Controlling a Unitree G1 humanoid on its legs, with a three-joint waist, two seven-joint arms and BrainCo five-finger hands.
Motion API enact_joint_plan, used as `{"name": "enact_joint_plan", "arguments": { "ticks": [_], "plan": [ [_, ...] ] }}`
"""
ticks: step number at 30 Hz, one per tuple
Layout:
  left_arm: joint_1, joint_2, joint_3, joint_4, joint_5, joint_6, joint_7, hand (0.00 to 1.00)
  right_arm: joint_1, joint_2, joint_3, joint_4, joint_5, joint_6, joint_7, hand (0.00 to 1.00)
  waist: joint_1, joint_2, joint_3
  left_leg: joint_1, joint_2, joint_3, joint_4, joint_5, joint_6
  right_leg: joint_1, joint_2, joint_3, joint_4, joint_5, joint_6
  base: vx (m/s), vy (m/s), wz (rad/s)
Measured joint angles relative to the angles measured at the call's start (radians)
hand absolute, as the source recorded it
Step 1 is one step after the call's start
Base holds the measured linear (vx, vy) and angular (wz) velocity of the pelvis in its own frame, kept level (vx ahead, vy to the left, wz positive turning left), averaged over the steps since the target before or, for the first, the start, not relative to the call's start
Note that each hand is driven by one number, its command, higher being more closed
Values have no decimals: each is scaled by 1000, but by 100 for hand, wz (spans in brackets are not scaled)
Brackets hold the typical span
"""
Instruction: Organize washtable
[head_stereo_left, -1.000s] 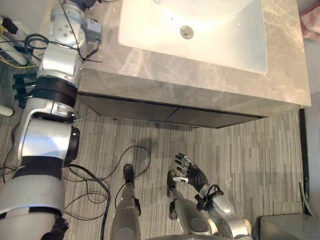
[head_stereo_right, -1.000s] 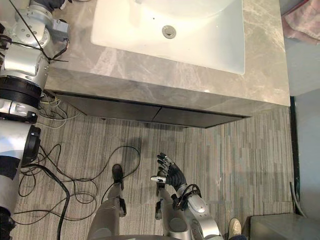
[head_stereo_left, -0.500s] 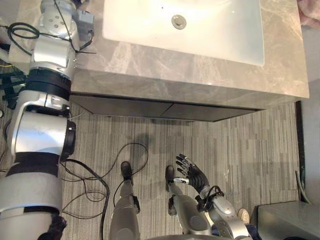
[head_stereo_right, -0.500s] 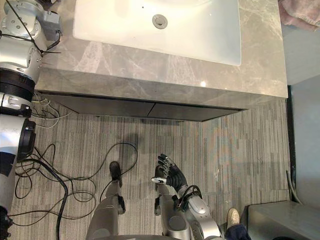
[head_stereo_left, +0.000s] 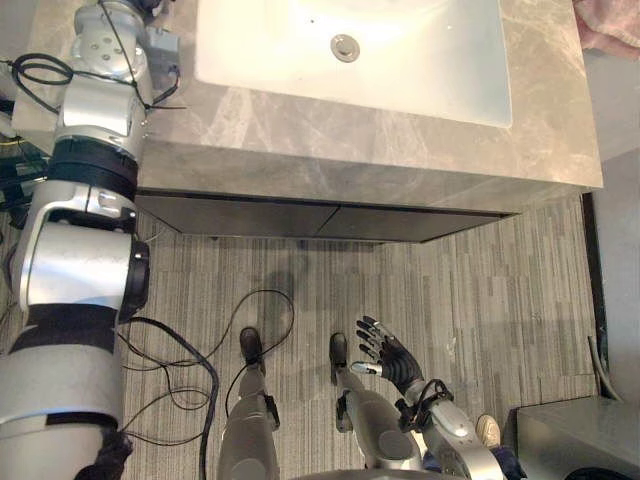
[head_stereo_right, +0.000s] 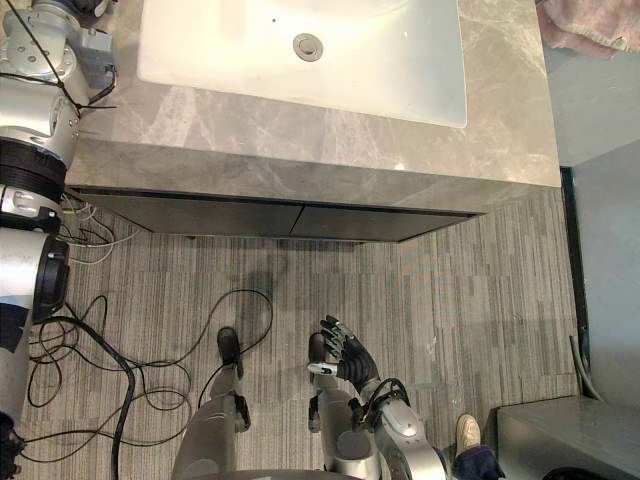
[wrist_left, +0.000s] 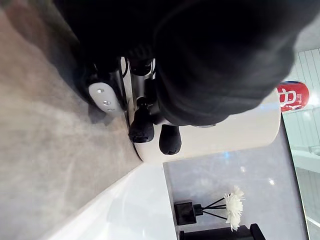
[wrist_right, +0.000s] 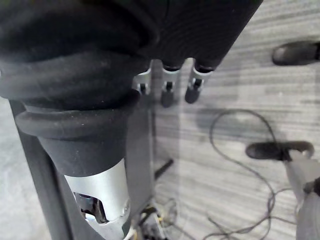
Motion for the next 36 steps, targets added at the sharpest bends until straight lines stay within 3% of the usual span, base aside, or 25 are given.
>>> {"name": "enact_joint_plan", "arguments": {
  "ticks": [4,17,21,26,36],
  "plan": [
    [-63,30,-27,37,0,1,0,100,8,1,-7,-40,0,-2,0,0,-12,-27,7,-8,5,15,0,0,0,-16,1,17,1,5,-1,-1,18,-12],
    [-139,48,-35,51,1,-10,4,100,25,1,-21,-51,1,-7,-3,0,-22,-35,9,-62,8,25,0,1,0,-68,9,27,-4,31,8,3,6,-3],
    [-158,67,-38,78,1,-16,20,100,25,1,-22,-51,1,-8,-4,0,-41,-42,10,-65,8,23,0,3,3,-72,10,23,-4,41,8,-15,25,-1],
    [-192,79,-46,78,4,-20,22,100,25,1,-27,-51,8,-12,-4,0,-40,-57,15,-83,21,21,-2,0,-4,-92,17,23,-4,49,8,-13,9,-4],
    [-202,99,-66,80,22,-23,42,100,25,-1,-41,-51,21,-12,-3,0,-42,-58,15,-87,23,16,1,18,2,-96,22,21,-4,49,7,0,2,-1]
  ]
}}
